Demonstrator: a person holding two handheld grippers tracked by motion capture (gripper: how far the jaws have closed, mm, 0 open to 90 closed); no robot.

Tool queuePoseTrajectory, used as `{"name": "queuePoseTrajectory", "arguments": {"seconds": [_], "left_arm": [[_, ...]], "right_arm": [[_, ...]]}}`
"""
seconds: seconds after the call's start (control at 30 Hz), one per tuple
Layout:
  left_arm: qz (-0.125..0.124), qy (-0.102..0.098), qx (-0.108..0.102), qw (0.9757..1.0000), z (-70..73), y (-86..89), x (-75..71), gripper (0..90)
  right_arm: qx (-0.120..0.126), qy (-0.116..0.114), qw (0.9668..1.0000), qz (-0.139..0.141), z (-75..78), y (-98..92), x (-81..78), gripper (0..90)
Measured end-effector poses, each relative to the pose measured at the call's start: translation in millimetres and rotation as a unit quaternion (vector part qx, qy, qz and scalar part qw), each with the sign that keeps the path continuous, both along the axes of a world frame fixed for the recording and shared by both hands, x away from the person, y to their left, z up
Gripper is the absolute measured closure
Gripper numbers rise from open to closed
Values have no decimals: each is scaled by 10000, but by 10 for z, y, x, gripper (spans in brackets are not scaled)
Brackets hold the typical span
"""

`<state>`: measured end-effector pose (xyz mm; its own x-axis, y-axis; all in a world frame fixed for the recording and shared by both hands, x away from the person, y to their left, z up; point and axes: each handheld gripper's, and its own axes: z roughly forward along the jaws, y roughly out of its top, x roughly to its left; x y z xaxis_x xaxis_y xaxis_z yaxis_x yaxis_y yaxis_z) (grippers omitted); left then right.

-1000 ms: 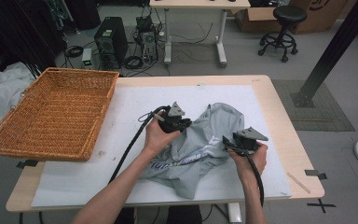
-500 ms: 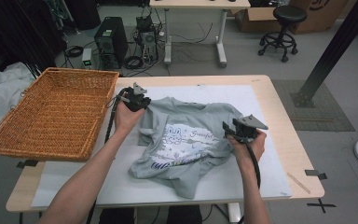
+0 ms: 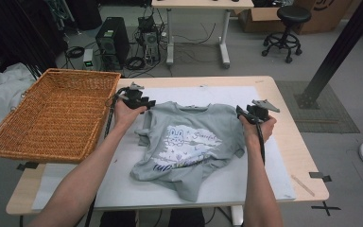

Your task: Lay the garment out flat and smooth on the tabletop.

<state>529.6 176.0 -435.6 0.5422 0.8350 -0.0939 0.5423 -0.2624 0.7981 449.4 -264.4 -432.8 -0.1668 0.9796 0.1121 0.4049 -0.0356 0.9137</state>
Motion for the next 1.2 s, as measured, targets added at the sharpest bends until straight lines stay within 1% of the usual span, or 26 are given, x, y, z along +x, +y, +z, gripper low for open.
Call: {"name": "queuePoseTrajectory", "arguments": {"seconds": [0.03, 0.07, 0.1, 0.2, 0.23, 0.27, 0.33, 0.37, 0.4, 0.43, 0.47, 0.5, 0.53, 0.63, 0.67, 0.7, 0.8, 0.87, 0.9, 0.93, 1.0, 1.03, 1.07, 1.1, 1.13, 1.2], "left_arm": [[-48, 51, -54, 10000, -29, -23, 10, 579], [-71, 76, -56, 9999, -46, -38, 14, 569], [-127, 101, -33, 9999, -69, -56, 21, 564], [-237, 236, 57, 9994, -141, -109, 23, 556], [-285, 197, 107, 9993, -156, -121, 18, 540], [-356, 106, 240, 9990, -158, -138, 8, 545], [-520, 19, 359, 9980, -155, -148, -7, 572], [-587, 5, 379, 9976, -153, -148, -13, 624], [-705, -41, 438, 9965, -149, -154, -29, 660], [-780, -72, 500, 9957, -142, -161, -39, 728], [-872, -138, 666, 9939, -124, -163, -50, 850], [-874, -144, 682, 9937, -112, -161, -47, 850], [-774, -190, 743, 9940, -98, -153, -32, 865], [-265, -362, 715, 9964, -62, -64, 57, 867], [-151, -386, 803, 9959, -61, -36, 91, 867], [-82, -406, 887, 9952, -59, -11, 119, 867], [209, -470, 932, 9943, -60, 93, 243, 866], [323, -453, 1053, 9929, -98, 131, 338, 863], [304, -400, 1084, 9928, -133, 133, 365, 857], [298, -416, 1052, 9931, -161, 129, 374, 844], [323, -480, 1132, 9919, -161, 109, 380, 831], [351, -500, 1102, 9920, -154, 101, 388, 686], [406, -431, 984, 9934, -141, 101, 390, 686], [461, -391, 852, 9945, -104, 110, 374, 657], [529, -469, 830, 9940, -35, 116, 345, 645], [552, -601, 761, 9938, 113, 116, 287, 574]], "right_arm": [[22, 7, 10000, -22, -8, -16, 40, 518], [193, 36, 9998, -4, -30, -30, 121, 510], [172, 73, 9998, 106, -45, -20, 164, 504], [-74, 199, 9992, 335, -80, 15, 252, 482], [-186, 323, 9980, 507, -114, 43, 306, 472], [-506, 599, 9944, 704, -178, 84, 380, 457], [-552, 672, 9934, 744, -208, 95, 403, 452], [-552, 799, 9919, 820, -263, 113, 433, 455], [-601, 799, 9915, 836, -295, 129, 439, 469], [-648, 724, 9924, 756, -304, 151, 433, 548], [-565, 719, 9905, 1028, -291, 175, 434, 831], [-565, 719, 9905, 1028, -291, 175, 434, 831], [-666, 754, 9889, 1097, -270, 206, 463, 862], [-678, 740, 9888, 1102, -259, 250, 534, 867], [-729, 672, 9889, 1106, -247, 269, 573, 866], [-704, 517, 9910, 1016, -222, 298, 652, 866], [-719, 365, 9921, 957, -191, 343, 759, 865], [-756, 284, 9926, 910, -175, 407, 867, 865], [-892, 284, 9915, 901, -190, 458, 934, 864], [-960, 508, 9892, 985, -267, 505, 994, 855], [-942, 523, 9891, 1001, -320, 517, 1002, 851], [-576, 520, 9929, 904, -330, 463, 1007, 709], [-576, 520, 9929, 904, -330, 463, 1007, 709], [-578, 514, 9930, 891, -313, 438, 997, 651], [-610, 529, 9928, 887, -269, 394, 972, 618], [-447, 533, 9947, 756, -114, 267, 866, 529]]}}
